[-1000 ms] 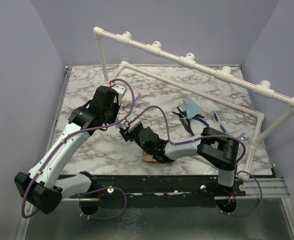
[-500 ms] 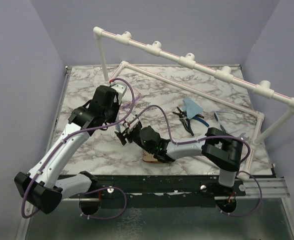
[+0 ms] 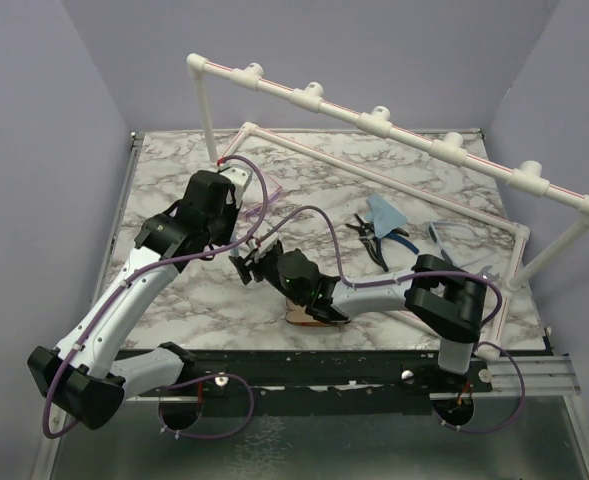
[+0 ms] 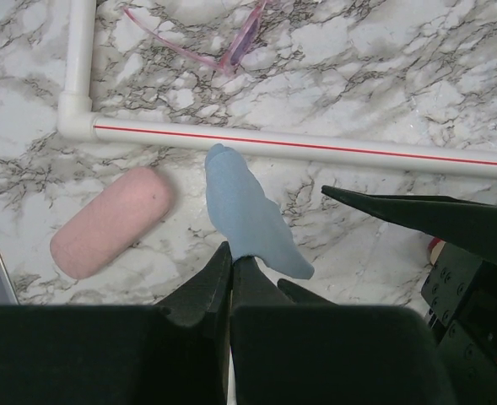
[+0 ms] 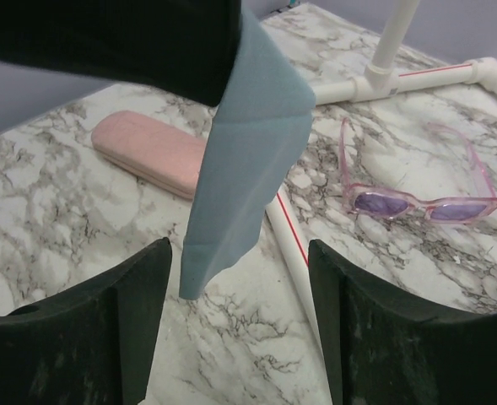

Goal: Organize the sunglasses
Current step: Place the glasses cleaning cloth in the sunglasses case.

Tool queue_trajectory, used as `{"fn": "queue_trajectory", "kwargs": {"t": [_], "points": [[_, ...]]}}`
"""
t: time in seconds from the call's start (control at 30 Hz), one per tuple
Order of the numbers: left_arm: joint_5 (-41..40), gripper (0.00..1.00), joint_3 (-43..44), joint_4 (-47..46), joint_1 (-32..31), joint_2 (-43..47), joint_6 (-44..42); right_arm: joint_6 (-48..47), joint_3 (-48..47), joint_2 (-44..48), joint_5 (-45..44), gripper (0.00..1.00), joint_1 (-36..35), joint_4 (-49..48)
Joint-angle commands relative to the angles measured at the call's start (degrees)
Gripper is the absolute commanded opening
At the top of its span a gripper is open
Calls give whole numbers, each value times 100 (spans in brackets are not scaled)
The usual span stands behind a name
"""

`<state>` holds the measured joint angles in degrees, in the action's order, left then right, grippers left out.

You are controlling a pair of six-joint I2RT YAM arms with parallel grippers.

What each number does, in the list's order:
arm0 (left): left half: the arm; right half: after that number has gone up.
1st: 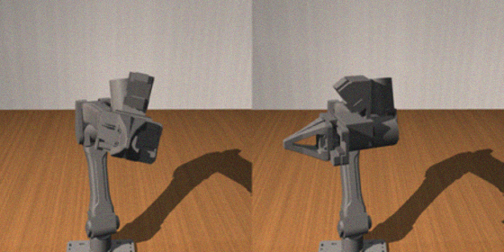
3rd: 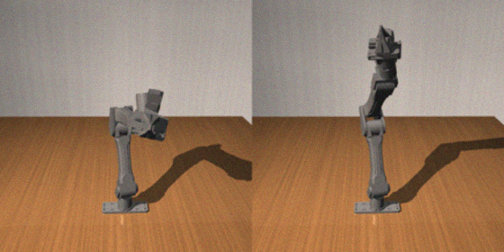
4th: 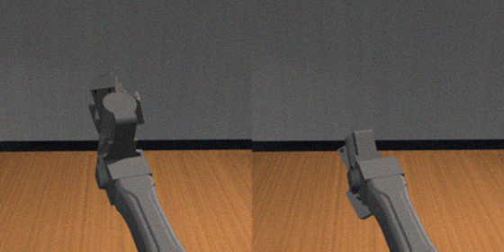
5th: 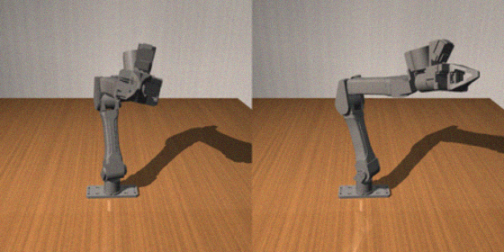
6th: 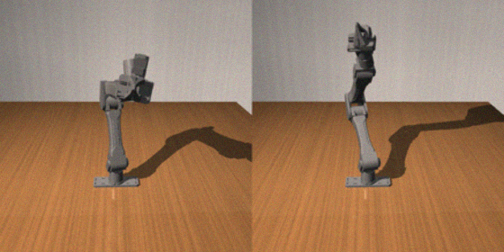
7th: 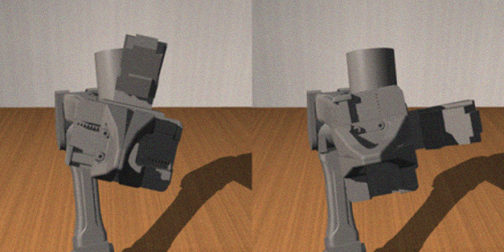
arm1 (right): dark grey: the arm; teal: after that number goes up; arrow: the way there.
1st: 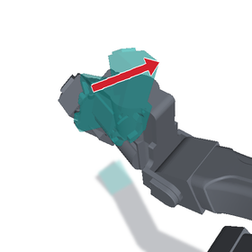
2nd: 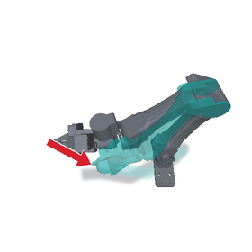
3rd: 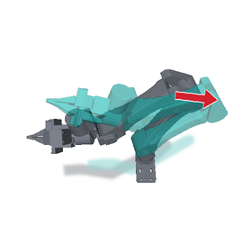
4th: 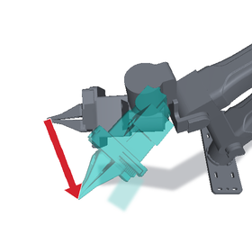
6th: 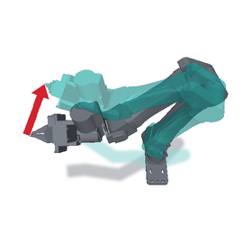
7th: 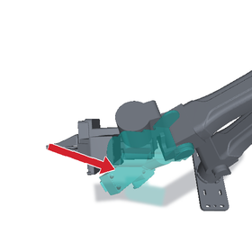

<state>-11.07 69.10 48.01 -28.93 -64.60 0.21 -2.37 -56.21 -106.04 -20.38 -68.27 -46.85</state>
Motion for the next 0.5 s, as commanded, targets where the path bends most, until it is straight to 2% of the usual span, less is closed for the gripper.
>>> {"fn": "queue_trajectory", "kwargs": {"t": [0.0, 0.23, 0.47], "points": [[-89, 0, 39, -82, 36, 131, 102, -45, -397, -155, -518, 68, -37, 31], [-71, 0, 17, -92, 54, 145, 104, -71, -629, -368, -524, 67, -37, 81], [-79, 0, 0, -94, 63, 167, 77, -87, -543, -322, -893, 52, -32, 111]]}}
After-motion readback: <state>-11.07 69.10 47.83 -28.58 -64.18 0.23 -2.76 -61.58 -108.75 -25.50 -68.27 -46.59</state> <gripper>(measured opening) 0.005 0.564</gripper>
